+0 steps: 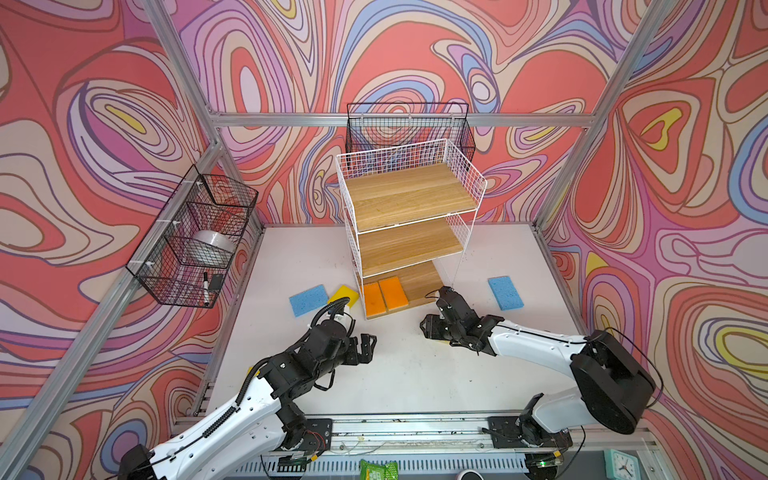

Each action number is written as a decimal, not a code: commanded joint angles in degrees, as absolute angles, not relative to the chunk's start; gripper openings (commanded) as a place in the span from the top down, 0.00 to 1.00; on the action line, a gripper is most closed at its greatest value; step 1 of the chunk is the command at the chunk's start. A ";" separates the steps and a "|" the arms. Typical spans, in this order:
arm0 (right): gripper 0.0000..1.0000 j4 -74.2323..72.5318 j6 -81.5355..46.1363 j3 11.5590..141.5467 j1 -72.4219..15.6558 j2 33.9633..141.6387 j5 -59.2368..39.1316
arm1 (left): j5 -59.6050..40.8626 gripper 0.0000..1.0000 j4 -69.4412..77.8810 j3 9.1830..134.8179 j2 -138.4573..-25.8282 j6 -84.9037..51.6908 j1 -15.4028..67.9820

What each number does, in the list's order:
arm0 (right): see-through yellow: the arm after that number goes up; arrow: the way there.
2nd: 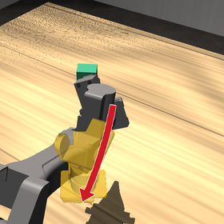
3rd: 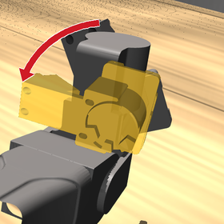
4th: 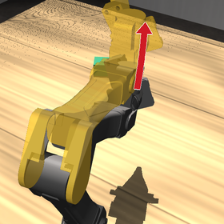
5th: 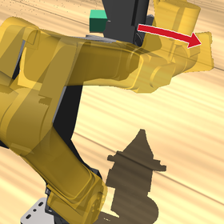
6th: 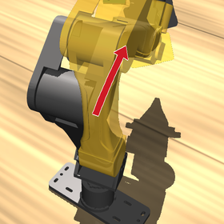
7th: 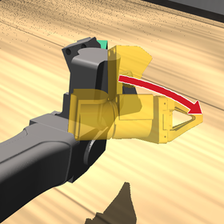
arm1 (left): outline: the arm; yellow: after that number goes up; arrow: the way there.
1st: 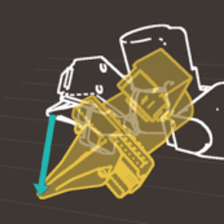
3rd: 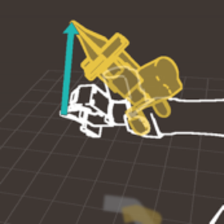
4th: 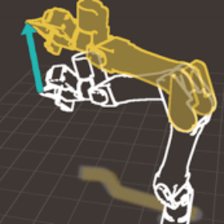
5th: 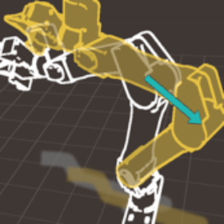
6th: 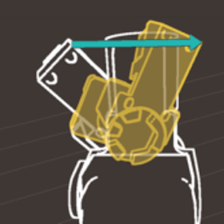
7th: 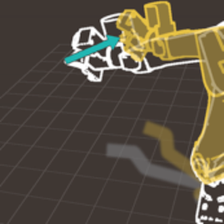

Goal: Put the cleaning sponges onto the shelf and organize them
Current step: 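Lift the third sponge with the right gripper and carry it toward the shelf, then lower the sponge onto the table near the shelf and open the right gripper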

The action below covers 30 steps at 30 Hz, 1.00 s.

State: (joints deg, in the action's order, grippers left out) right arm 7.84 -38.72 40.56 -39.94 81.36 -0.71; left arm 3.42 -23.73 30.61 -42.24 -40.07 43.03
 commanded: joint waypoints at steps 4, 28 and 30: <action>0.65 6.76 -40.63 37.28 -40.08 74.12 -4.52 | 3.47 0.00 -22.16 30.06 -44.21 -39.88 42.54; 1.00 14.35 -57.52 25.72 -39.75 69.00 -1.35 | 3.95 0.00 -23.65 30.65 -43.33 -39.24 42.45; 1.00 15.49 -57.65 26.48 -39.11 70.03 -0.64 | 3.96 0.00 -23.90 30.98 -43.54 -39.11 42.45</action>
